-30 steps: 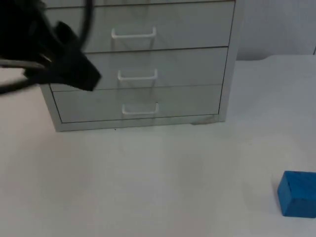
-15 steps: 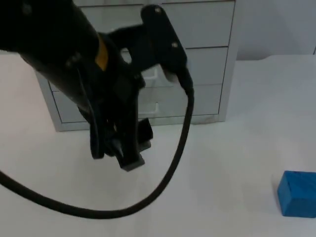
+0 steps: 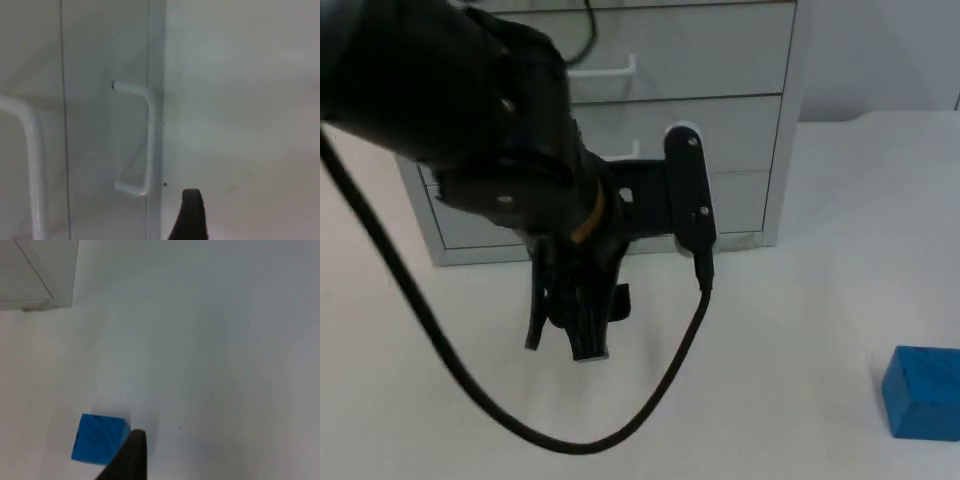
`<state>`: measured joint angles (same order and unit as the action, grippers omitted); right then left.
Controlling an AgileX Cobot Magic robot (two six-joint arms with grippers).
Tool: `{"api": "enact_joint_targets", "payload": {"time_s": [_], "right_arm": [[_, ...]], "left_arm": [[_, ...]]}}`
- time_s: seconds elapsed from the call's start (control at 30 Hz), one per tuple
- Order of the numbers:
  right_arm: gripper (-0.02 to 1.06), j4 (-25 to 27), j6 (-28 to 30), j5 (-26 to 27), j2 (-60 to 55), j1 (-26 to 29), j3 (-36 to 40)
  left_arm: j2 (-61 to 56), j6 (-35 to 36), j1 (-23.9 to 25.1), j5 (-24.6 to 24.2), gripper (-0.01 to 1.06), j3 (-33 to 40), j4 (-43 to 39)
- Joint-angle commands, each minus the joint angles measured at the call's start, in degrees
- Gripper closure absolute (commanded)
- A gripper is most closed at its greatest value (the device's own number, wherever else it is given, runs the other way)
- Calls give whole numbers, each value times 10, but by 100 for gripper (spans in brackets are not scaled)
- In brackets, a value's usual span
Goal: Open the drawer with the left hand, place the block into the drawer with the right hand, then close the drawer with the left hand.
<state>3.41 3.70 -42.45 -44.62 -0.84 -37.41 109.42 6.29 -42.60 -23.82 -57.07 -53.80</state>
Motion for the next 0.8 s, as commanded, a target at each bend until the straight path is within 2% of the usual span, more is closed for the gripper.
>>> {"api": "enact_joint_targets", "payload": {"time_s": [0.0,0.1,0.33,0.57,0.7,0.77], "right_arm": [[-1,1,0,5,2,3,2],[-1,1,0,5,2,3,2],[-1,1,0,5,2,3,2],[-1,1,0,8,2,3,2],[-1,1,0,15,2,3,2],[-1,1,0,16,2,3,2]], "left_arm": [[19,19,0,-11,38,-19,-28],[63,19,0,-38,40,-61,-53],[106,20,5,-45,41,-96,-73],[123,38,38,-37,41,-112,-77],[123,41,57,6,41,-112,-75],[123,41,60,11,41,-112,-75]]}}
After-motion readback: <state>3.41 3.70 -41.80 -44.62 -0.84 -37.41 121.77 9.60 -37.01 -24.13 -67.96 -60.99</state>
